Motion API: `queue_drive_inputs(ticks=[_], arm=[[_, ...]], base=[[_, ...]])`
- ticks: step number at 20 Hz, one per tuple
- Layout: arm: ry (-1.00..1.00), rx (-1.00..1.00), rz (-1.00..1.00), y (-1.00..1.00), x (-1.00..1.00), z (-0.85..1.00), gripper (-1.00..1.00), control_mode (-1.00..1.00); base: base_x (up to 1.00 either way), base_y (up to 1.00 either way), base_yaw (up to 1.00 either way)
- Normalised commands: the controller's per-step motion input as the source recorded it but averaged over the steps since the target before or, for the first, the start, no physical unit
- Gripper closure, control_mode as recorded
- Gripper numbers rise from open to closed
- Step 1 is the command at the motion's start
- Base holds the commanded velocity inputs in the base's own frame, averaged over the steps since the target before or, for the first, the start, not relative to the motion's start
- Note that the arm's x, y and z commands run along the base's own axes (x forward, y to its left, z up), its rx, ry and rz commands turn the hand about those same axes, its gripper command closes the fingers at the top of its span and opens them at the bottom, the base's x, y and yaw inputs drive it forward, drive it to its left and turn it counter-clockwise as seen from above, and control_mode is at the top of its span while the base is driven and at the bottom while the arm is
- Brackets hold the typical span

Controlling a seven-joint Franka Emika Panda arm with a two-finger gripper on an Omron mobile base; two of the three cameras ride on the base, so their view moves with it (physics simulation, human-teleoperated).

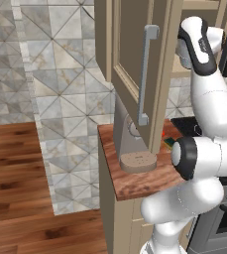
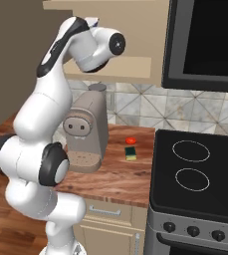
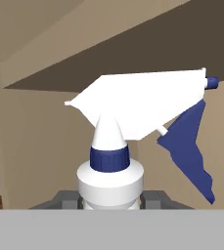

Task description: Pick the spray and sponge from the cabinet and place them on the counter.

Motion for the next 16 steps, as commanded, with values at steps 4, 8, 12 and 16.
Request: queue_drive_inputs(ticks=[4, 8, 12, 16], arm=[[0.04, 0.0, 0.0, -0.1, -0.42, 0.03, 1.0, -1.0], [0.06, 0.0, 0.0, -0.06, -0.44, 0.07, 1.0, -1.0], [0.07, 0.0, 0.0, -0.02, -0.44, 0.11, 1.0, -1.0], [0.07, -0.01, 0.0, -0.02, -0.44, 0.11, 1.0, -1.0]], base=[[0.0, 0.0, 0.0], [0.0, 0.0, 0.0], [0.0, 0.0, 0.0], [0.0, 0.0, 0.0]])
